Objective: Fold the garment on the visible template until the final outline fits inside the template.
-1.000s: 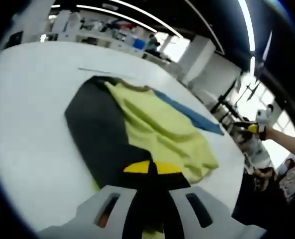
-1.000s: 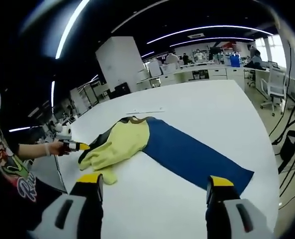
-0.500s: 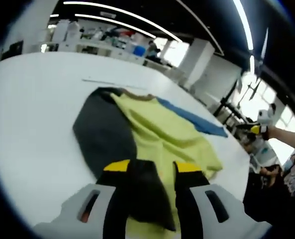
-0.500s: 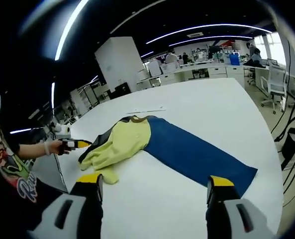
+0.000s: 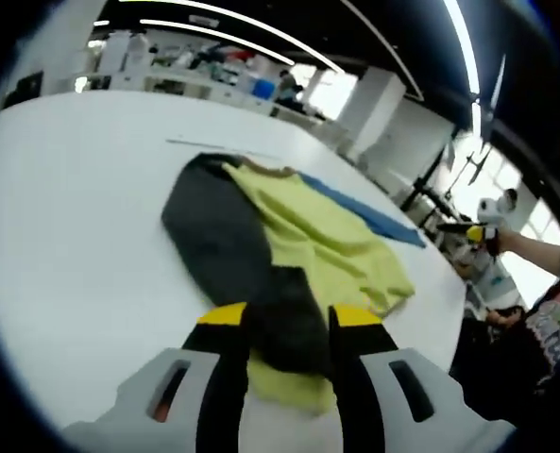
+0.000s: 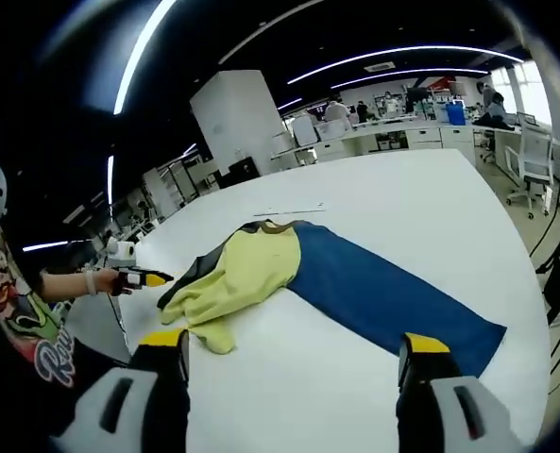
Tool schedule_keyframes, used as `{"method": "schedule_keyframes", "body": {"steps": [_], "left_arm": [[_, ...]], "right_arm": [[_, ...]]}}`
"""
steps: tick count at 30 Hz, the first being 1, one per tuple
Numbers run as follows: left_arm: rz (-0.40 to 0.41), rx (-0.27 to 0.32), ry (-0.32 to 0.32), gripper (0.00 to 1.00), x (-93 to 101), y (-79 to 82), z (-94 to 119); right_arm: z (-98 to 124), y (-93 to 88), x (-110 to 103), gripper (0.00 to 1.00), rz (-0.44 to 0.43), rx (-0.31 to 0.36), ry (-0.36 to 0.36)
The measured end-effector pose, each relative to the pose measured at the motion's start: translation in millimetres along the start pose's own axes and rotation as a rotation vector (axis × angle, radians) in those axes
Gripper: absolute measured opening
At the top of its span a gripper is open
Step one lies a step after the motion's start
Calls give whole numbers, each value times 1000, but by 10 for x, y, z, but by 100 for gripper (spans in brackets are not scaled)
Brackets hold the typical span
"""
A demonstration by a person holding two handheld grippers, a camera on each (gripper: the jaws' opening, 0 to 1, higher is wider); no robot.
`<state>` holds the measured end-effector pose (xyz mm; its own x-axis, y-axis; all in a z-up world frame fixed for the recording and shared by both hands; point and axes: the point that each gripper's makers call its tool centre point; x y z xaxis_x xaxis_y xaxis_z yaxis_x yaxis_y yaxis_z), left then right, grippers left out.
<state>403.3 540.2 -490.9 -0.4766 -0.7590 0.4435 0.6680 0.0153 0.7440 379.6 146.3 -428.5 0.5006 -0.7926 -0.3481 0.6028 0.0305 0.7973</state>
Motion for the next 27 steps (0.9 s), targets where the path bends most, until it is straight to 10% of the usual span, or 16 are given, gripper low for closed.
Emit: {"method": "schedule_keyframes", "body": {"steps": [10, 27], "left_arm": [[54, -1, -6, 29, -85, -26, -120], [51, -18, -25, 0, -77, -80, -164]], "right_arm": [[27, -10, 6, 91, -8, -1, -8], [67, -30, 3, 90, -25, 5, -24]]}}
Point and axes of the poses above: the point that each gripper's makers call its tool centre point, and the gripper's own axes: z roughly backward along the fingers, x roughly to its right, y roughly out of its top
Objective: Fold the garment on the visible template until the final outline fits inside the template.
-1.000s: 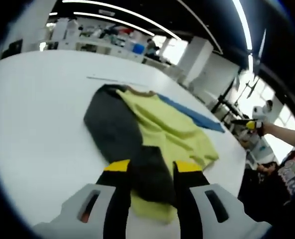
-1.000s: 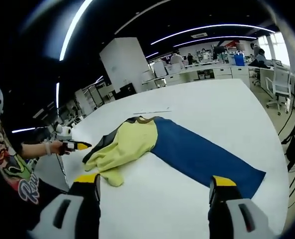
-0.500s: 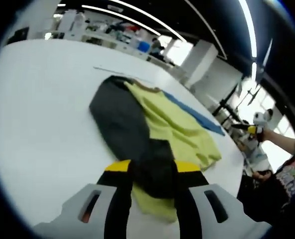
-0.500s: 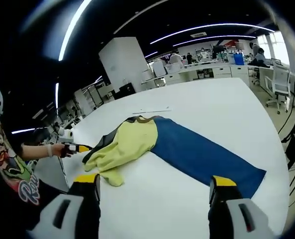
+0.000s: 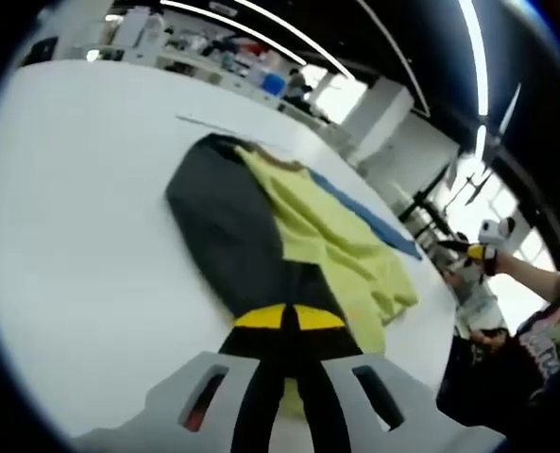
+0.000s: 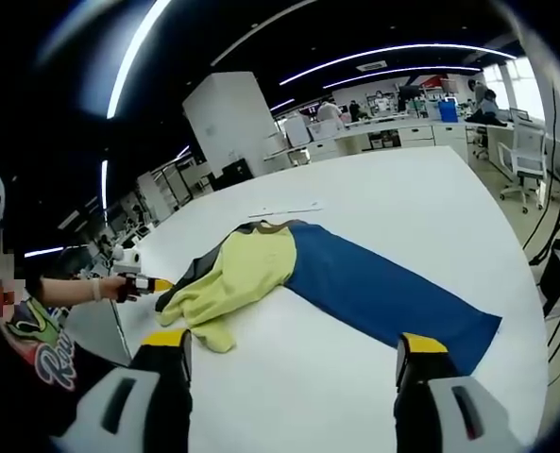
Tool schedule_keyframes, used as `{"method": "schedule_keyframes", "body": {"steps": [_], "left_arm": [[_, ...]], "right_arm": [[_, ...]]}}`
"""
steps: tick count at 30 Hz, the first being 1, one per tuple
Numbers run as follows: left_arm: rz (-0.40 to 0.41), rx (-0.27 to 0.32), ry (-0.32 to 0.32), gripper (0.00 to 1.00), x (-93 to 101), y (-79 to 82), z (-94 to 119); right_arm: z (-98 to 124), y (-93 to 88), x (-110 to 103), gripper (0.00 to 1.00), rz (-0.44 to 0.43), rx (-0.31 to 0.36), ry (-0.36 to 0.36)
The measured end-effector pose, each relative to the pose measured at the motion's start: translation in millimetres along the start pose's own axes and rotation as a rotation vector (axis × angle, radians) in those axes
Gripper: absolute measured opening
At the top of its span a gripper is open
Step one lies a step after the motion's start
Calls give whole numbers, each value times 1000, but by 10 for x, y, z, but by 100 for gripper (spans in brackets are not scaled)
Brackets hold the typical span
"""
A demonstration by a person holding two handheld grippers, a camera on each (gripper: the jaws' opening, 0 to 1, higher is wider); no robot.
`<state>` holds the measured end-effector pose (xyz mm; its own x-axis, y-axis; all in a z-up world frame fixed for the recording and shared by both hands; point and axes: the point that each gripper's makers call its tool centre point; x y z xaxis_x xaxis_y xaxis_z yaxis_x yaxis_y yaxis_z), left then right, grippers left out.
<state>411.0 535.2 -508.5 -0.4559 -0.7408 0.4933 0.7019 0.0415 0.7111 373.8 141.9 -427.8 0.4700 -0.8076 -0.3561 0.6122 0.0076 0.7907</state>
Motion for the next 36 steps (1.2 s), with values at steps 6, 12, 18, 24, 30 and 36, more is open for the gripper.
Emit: {"method": "schedule_keyframes", "body": {"steps": [6, 12, 18, 24, 30, 36], "left_arm": [[-3, -8, -28, 16, 77, 7, 2], [-73, -35, 14, 27, 4, -28, 27], [-51, -36, -3, 23, 31, -52, -25], [-35, -46, -15, 10, 29, -65, -44], [-19, -48, -6, 5, -33, -77, -52], [-20, -70, -19, 0, -35, -132, -54]], "right_arm": [[5, -7, 2, 89, -2, -1, 1], [-6, -25, -12, 88, -10, -2, 8], [-37, -38, -28, 88, -13, -7, 12], [-37, -25, -26, 88, -14, -5, 11], [-27, -22, -22, 88, -18, -3, 7], [-22, -19, -19, 87, -20, 2, 5]]}}
Point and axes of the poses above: the point that each gripper's makers call its tool centre point, and the gripper's own axes: z roughly backward along the fingers, x roughly to its right, y roughly out of its top
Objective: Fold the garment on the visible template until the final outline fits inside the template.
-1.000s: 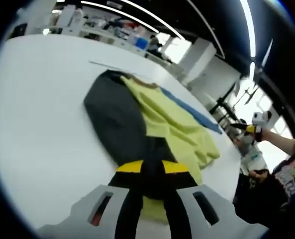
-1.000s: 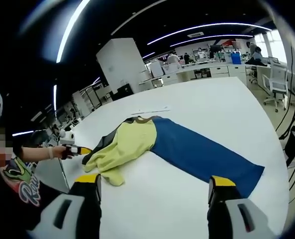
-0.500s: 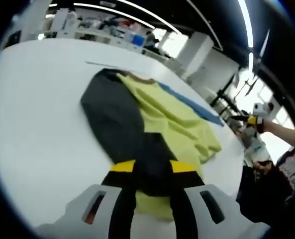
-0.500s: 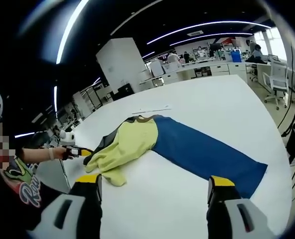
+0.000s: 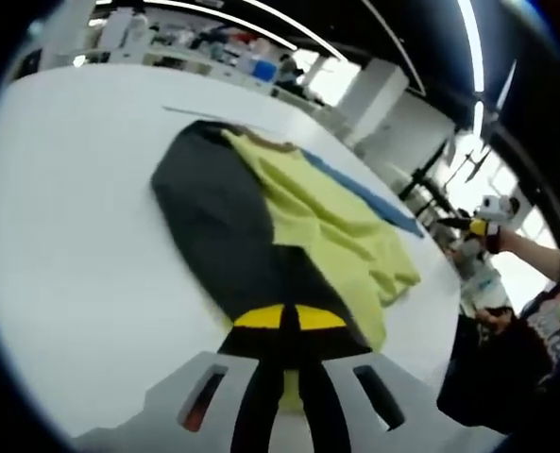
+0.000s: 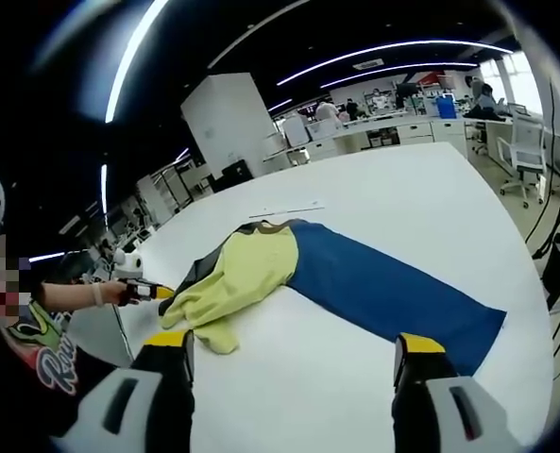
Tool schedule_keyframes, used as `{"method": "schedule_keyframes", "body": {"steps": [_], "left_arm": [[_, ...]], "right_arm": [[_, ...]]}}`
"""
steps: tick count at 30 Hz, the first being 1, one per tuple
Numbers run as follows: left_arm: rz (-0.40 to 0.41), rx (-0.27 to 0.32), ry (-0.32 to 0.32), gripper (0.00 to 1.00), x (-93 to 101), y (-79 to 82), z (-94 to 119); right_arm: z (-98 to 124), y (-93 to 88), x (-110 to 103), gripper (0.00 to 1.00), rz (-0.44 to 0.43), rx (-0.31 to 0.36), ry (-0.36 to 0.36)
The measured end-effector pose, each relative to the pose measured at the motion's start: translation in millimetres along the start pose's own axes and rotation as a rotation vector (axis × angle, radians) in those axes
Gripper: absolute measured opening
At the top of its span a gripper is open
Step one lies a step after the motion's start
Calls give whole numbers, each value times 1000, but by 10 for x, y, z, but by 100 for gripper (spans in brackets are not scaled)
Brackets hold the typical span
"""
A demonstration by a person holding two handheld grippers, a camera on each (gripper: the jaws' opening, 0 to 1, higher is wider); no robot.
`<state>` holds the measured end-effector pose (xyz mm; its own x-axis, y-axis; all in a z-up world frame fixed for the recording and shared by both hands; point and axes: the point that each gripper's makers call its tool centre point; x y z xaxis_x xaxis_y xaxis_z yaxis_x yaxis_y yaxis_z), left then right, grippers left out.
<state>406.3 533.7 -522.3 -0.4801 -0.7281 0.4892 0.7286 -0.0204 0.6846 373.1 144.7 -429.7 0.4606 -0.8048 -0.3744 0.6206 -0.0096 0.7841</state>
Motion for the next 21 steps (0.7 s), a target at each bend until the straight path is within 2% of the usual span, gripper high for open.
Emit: {"method": "schedule_keyframes", "body": {"steps": [3, 7, 12, 16, 21], "left_arm": [[-14, -2, -50, 0, 80, 4, 25], [31, 41, -32, 0, 63, 115, 107], [83, 110, -2, 0, -38, 326, 313], [96, 226, 40, 0, -157, 657, 619], [125, 335, 107, 0, -360, 935, 1025]], "right_arm": [[1, -2, -4, 87, 0, 0, 0], [2, 2, -13, 87, 3, 3, 1], [-1, 21, -21, 87, 5, 9, 3], [-7, 49, -39, 87, 10, 15, 6], [-17, 62, -58, 87, 14, 13, 6]]}}
Point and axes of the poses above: the point that each gripper's makers call its tool centre point, and the gripper's own axes: z roughly backward along the fingers, x roughly to its right, y roughly out of its top
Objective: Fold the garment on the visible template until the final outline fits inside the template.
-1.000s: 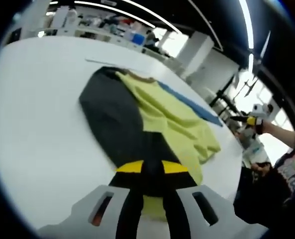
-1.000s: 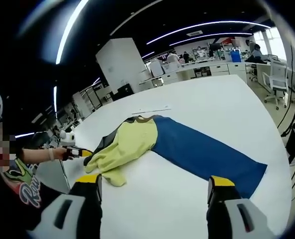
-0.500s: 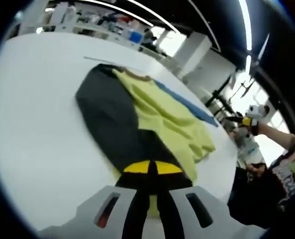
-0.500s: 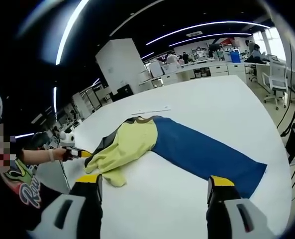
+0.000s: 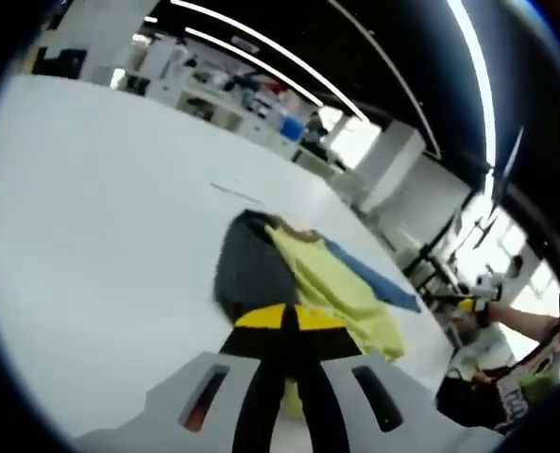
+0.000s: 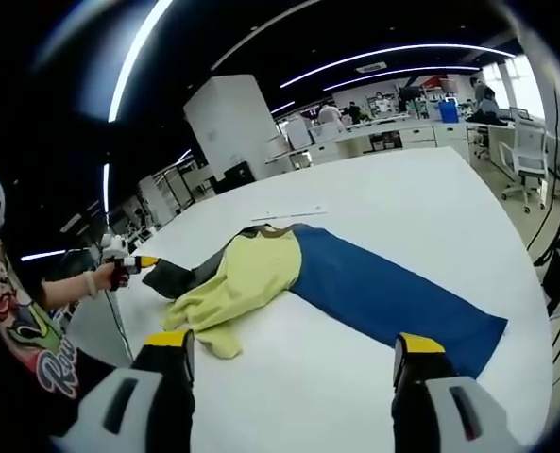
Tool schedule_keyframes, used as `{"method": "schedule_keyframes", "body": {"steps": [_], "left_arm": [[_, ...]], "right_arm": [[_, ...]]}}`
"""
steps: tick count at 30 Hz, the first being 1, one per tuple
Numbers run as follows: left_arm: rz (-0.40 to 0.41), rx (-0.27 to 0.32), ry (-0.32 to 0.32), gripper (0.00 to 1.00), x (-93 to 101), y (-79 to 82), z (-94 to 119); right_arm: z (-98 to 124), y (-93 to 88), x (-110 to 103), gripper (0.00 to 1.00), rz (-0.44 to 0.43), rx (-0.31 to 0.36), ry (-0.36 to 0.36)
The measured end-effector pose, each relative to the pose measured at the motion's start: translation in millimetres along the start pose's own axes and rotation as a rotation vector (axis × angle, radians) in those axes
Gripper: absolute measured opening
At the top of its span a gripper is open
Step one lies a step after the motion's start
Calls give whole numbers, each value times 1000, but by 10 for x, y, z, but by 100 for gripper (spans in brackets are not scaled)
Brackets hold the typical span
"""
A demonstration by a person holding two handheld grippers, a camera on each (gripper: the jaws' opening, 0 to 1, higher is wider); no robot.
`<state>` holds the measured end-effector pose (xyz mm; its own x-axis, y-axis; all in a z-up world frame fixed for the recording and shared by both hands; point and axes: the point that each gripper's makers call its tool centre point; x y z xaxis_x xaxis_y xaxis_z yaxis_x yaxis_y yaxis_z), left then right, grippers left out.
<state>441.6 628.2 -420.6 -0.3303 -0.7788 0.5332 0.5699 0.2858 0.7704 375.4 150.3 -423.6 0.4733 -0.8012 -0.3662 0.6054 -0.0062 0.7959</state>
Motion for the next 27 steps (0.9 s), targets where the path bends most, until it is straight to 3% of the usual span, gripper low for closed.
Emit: {"method": "schedule_keyframes", "body": {"steps": [9, 16, 27], "left_arm": [[-27, 84, 71, 0, -299, 484, 343], [-60, 86, 101, 0, -605, 712, 385], [-5, 33, 230, 0, -1591, 905, 297]], "right_arm": [[4, 17, -104, 87, 7, -3, -3], [-20, 5, -204, 87, 2, -9, -6], [-158, -47, -388, 87, -16, -22, -26]]}}
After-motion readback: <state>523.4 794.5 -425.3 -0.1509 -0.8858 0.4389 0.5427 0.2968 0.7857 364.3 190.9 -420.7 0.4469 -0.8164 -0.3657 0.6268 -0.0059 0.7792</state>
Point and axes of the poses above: the point that each gripper's makers call its tool centre point, and the gripper's own axes: z roughly backward along the fingers, x roughly to its right, y roughly out of its top
